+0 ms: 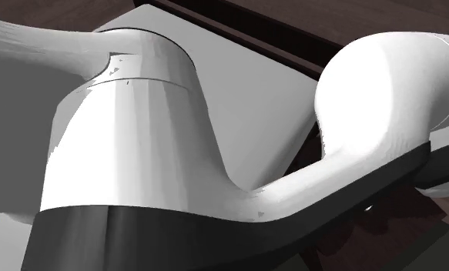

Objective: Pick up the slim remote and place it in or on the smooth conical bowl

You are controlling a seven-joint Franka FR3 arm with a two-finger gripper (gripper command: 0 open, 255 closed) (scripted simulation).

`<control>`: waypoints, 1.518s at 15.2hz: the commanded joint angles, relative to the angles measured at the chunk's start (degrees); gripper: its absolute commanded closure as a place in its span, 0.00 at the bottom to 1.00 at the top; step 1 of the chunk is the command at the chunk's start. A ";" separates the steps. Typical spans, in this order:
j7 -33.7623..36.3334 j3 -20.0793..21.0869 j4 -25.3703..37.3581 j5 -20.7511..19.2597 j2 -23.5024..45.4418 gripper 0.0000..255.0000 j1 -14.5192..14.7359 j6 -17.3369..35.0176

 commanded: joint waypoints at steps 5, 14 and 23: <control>0.28 0.00 -9.75 -0.25 -3.24 1.00 0.50 6.57; 0.38 0.01 -19.84 -0.43 -5.76 1.00 0.79 14.14; 0.38 0.01 -19.83 -0.43 -5.76 0.00 0.79 14.14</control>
